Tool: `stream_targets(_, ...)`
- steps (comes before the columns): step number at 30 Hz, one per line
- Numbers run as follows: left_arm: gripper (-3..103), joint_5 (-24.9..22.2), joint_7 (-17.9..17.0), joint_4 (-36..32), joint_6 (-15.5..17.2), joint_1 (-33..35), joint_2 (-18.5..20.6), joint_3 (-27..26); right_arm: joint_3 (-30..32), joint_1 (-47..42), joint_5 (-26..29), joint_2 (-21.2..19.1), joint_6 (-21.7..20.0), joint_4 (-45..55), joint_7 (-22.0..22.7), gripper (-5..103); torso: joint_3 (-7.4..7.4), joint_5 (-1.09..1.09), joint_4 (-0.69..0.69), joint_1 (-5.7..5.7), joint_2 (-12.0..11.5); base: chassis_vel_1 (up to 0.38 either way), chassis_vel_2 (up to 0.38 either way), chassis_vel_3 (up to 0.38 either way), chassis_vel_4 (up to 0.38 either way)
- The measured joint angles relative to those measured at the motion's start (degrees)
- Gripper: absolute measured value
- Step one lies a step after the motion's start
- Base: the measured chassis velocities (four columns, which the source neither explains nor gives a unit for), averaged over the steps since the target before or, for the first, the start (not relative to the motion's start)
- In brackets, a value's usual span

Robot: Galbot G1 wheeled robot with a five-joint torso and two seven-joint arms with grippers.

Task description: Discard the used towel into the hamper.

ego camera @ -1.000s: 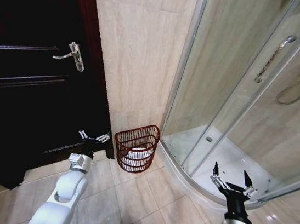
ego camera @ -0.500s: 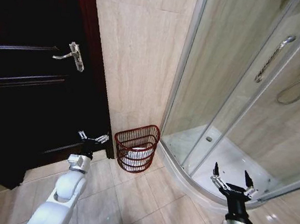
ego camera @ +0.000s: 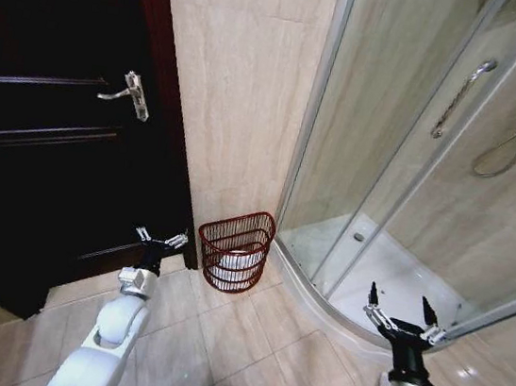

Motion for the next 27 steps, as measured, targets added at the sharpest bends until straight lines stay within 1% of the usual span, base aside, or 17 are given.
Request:
stream_targets(13, 100, -0.1, 0.0, 1.1, -1.2, -0.3, 0.5, 0.1, -0.2, 0.3, -0.6, 0.0, 0.0, -0.2, 0.0, 100, 0.00, 0.01, 0.00, 0.00, 0.0, 0.018, -0.080, -0.014, 0.093)
stream_targets(27, 100, 0.0, 0.1, 1.5, -2.2, -0.1, 0.4, 0.0, 0.1, 0.2, -0.9, 0.0, 0.6, -0.4, -0.1, 100, 0.00, 0.00, 0.00, 0.00, 0.0, 0.008, -0.122, -0.003, 0.118)
